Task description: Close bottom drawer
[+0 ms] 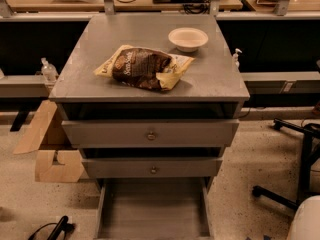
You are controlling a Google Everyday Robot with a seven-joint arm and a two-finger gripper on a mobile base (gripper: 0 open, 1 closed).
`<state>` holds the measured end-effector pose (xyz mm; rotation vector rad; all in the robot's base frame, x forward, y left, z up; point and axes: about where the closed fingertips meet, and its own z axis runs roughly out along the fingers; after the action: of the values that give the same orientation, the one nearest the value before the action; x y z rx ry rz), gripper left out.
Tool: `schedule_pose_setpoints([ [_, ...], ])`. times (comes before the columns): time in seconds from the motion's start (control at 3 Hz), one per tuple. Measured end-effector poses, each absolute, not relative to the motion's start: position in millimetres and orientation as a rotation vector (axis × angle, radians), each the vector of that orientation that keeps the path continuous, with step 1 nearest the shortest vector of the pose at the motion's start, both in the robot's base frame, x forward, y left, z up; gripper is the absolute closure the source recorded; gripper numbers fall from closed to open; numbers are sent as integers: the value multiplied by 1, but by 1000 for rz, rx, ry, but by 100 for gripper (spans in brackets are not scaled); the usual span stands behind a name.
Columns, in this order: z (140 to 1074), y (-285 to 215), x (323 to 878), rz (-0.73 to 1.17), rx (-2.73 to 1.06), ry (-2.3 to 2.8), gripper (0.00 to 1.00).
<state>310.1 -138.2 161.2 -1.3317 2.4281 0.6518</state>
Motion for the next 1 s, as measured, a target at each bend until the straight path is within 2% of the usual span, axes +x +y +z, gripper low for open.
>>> schedule_pose_setpoints([
  [0.67,125,-101,358,689,-1435,2305,100],
  [1.0,125,-100,356,689,-1436,2305,100],
])
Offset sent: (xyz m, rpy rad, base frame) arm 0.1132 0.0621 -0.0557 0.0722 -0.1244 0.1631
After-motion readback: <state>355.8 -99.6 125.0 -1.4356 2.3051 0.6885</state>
